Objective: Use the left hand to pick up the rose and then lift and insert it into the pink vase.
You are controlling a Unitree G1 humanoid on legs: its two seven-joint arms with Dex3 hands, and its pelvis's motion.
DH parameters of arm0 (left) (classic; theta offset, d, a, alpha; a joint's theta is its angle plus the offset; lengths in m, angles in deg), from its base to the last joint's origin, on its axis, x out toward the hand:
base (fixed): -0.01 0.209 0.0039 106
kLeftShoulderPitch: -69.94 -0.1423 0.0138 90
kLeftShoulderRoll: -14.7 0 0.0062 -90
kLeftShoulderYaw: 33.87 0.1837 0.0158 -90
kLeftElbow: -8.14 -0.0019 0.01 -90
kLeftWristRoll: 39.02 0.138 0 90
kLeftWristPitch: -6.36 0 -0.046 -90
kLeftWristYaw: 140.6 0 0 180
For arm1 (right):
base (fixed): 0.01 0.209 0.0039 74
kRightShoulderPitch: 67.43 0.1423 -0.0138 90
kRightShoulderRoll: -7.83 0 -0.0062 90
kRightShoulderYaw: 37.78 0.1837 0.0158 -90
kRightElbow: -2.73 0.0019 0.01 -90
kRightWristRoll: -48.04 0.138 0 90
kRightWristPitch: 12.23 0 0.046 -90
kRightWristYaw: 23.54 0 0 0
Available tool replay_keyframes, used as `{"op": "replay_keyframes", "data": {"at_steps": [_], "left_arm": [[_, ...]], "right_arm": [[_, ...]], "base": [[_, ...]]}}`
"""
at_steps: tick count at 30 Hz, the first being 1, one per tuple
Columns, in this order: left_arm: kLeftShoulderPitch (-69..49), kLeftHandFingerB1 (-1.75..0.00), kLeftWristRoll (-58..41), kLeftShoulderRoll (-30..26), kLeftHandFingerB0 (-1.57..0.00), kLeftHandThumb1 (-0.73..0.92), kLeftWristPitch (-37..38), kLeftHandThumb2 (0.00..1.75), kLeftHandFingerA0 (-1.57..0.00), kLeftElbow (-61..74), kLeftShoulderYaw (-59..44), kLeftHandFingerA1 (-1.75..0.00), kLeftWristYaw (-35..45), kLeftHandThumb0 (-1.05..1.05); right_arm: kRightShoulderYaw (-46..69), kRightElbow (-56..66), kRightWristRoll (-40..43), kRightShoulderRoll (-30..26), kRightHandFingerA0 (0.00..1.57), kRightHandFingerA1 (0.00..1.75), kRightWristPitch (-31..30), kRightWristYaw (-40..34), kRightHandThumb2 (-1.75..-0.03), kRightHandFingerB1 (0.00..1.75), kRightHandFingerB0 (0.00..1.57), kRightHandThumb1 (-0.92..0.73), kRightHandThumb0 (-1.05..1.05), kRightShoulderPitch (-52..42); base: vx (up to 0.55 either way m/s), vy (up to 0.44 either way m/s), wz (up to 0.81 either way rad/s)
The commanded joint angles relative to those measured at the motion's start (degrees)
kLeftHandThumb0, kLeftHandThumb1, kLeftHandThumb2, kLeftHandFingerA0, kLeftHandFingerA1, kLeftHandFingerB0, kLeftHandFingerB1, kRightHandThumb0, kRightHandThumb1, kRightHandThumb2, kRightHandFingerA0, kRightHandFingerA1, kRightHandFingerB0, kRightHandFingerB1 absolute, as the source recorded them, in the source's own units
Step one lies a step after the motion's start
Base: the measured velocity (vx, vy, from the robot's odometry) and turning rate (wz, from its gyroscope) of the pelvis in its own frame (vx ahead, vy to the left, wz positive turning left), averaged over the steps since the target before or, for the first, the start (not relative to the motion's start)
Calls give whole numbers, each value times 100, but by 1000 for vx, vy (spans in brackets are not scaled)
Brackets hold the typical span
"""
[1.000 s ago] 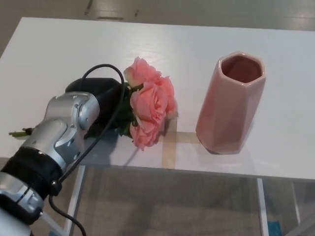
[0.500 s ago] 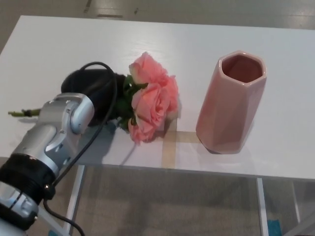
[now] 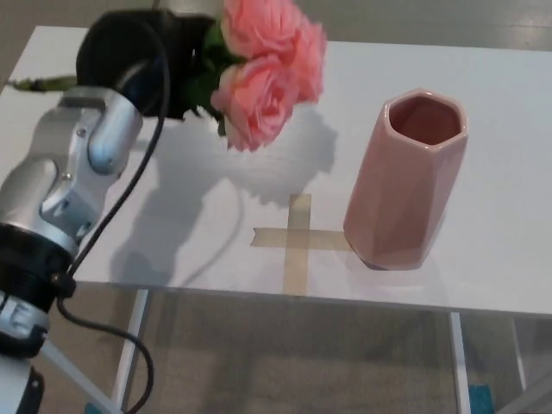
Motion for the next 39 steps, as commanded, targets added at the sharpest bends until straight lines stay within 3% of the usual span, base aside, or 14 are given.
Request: {"op": "replay_keyframes", "data": {"at_steps": [1,2,3,4,5,7,12,19,39], "left_arm": [[169,-123,-981,459,-65,78,-92,64,-76,355,-672,-159,278,-18],[184,-122,-1113,569,-65,79,-249,64,-76,458,-807,-158,389,-19],[223,-101,-1268,694,-77,79,-456,66,-75,563,-951,-155,510,-19],[298,-92,-1475,848,-82,78,-750,67,-82,696,-1127,-149,669,-20],[328,-92,-1543,904,-82,78,-863,67,-82,756,-1201,-149,742,-20],[549,-94,-2081,1126,-79,81,-1294,65,-95,883,-1544,-129,1115,-21],[908,-97,-2967,1489,-75,84,-2055,66,-96,1037,-2143,-126,1591,-20],[1303,-85,-3439,1799,-81,85,-2838,66,-101,1263,-2593,-126,1737,-22],[1953,-86,-4229,2221,-84,82,-4466,66,-103,2029,-3016,-138,1873,-21]], "right_arm": [[-26,-32,-66,-79,62,67,-39,28,-95,58,44,-55,-38,-35],[-38,-32,-75,-73,62,67,-51,11,-95,58,44,-55,-38,-34],[-48,-32,-82,-70,62,67,-57,0,-95,58,44,-55,-38,-34],[-45,-29,-74,-69,62,67,-56,-4,-95,58,44,-55,-38,-36],[-34,-27,-59,-69,62,67,-53,-2,-95,58,44,-55,-38,-39],[-46,-22,-70,-81,63,67,-24,-6,-95,58,46,-56,-39,-55],[-13,-44,-35,-82,62,67,-34,30,-95,58,45,-56,-39,-62],[-11,-39,-31,-68,62,67,-61,-5,-95,58,44,-55,-38,-74],[-37,-43,-49,-73,61,67,-59,1,-95,58,43,-55,-38,-41]], "base": [[0,0,0],[0,0,0],[0,0,0],[0,0,0],[0,0,0],[0,0,0],[0,0,0],[0,0,0],[0,0,0]]}}
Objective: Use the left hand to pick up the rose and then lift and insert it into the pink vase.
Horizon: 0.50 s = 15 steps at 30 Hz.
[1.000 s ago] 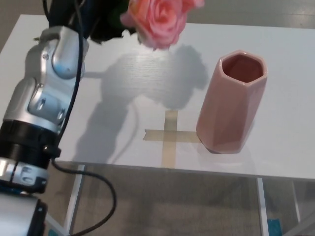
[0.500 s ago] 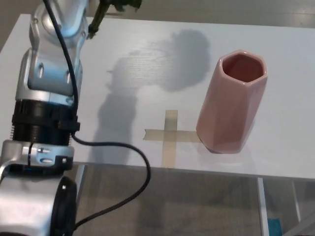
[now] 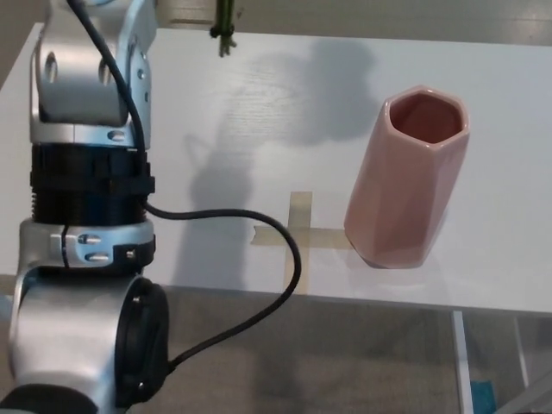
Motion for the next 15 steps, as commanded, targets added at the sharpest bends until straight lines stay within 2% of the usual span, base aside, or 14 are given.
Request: {"op": "replay_keyframes", "data": {"at_steps": [1,6,9,13,15], "left_arm": [[475,-87,-1026,148,-84,82,-1465,66,-103,433,-128,-138,346,-21],[529,-87,-1172,264,-84,82,-1659,66,-102,547,-114,-139,276,-20],[554,-87,-1438,501,-84,82,-2131,64,-103,783,-236,-139,136,-20],[573,-87,-1555,601,-84,82,-2380,64,-103,928,-313,-140,31,-20],[742,-86,-1701,768,-84,82,-2670,64,-100,1071,-382,-145,-99,-19]], "right_arm": [[-4,-51,-55,-68,61,67,-70,-2,-95,58,43,-55,-38,-45],[-3,-48,-59,-87,61,67,-49,-23,-95,58,44,-55,-38,-145],[-21,-35,-71,-64,61,67,10,-18,-95,58,44,-55,-38,-317],[-65,-24,-104,-52,61,66,20,-8,-95,58,44,-55,-38,-354],[-105,-52,-144,-65,61,66,17,-53,-95,58,44,-55,-38,-354]], "base": [[0,0,0],[0,0,0],[0,0,0],[0,0,0],[0,0,0]]}}
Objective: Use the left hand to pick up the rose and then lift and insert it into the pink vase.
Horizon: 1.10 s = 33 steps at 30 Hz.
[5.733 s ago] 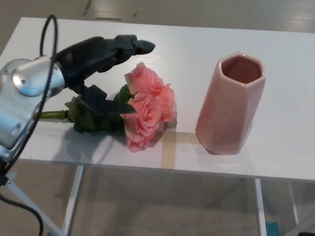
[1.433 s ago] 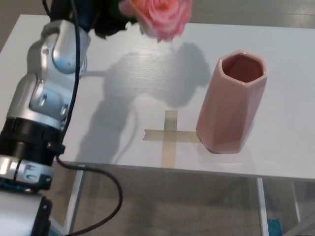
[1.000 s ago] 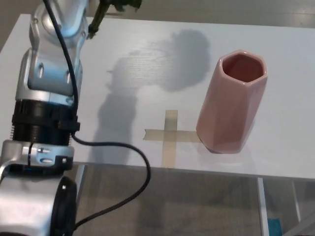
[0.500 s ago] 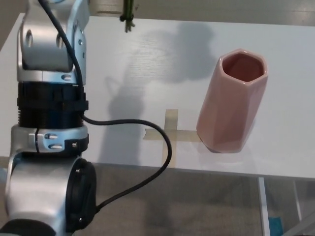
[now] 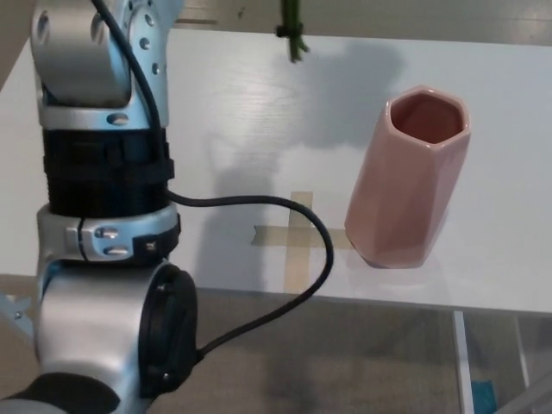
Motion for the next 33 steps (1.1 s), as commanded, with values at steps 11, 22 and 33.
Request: {"op": "replay_keyframes", "data": {"at_steps": [11,22,33], "left_arm": [[606,-76,-913,506,-86,82,-1712,64,-100,755,-48,-138,-468,-17],[534,-87,-923,373,-81,82,-1329,65,-96,592,489,-138,-329,-18],[413,-92,-944,417,-80,83,-1280,65,-97,556,743,-141,-353,-18]], "right_arm": [[-126,-48,-125,-63,61,66,16,-32,-95,58,44,-56,-39,-201],[-62,-35,-106,-56,61,66,22,-4,-95,58,46,-56,-39,-176],[-82,-18,-145,-28,61,66,18,-49,-95,58,45,-56,-39,-183]], "base": [[0,0,0],[0,0,0],[0,0,0]]}}
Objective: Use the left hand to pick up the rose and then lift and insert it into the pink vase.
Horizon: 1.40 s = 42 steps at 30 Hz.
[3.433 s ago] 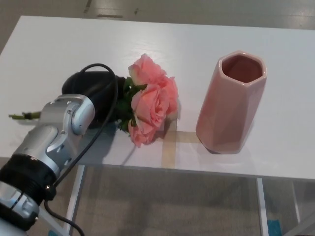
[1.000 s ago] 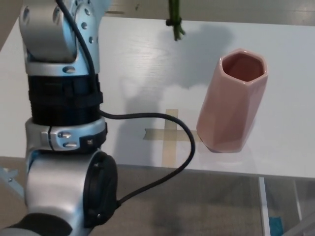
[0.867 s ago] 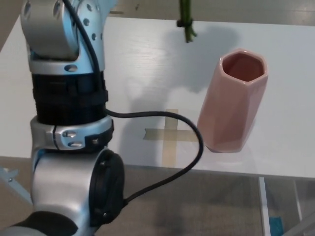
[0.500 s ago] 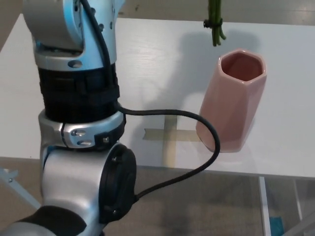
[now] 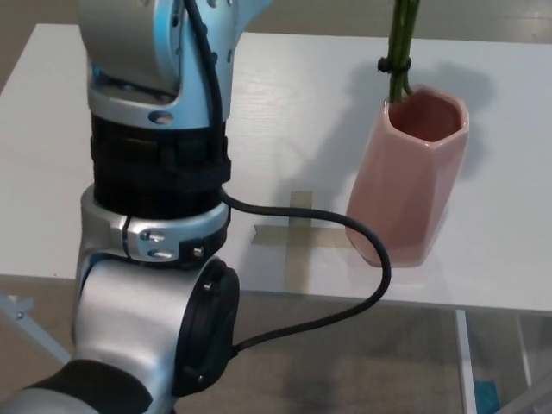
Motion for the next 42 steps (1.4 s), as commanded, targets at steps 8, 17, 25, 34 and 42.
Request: {"op": "replay_keyframes", "data": {"at_steps": [8,17,25,34,42], "left_arm": [[115,-92,-90,-3,-80,82,223,65,-98,-329,170,-144,-33,-19],[97,-88,-94,23,-82,83,358,64,-100,-334,241,-140,-2,-19],[107,-87,-71,22,-81,83,514,65,-95,-438,359,-139,46,-19],[141,-88,-82,58,-81,85,787,65,-92,-723,414,-138,79,-18],[175,-88,-102,156,-82,85,791,65,-90,-779,428,-138,16,-18]], "right_arm": [[73,-2,21,-40,61,66,30,54,-95,58,44,-55,-38,-64],[21,-23,-64,-25,61,67,3,-12,-95,58,44,-55,-38,-87],[57,-8,-23,-18,61,67,26,42,-95,58,44,-55,-38,-80],[113,-3,-5,-30,61,67,6,81,-95,58,45,-56,-38,-31],[96,-5,-43,-34,65,50,-2,106,-61,44,53,-70,-42,-14]], "base": [[0,0,0],[0,0,0],[0,0,0],[0,0,0],[0,0,0]]}}
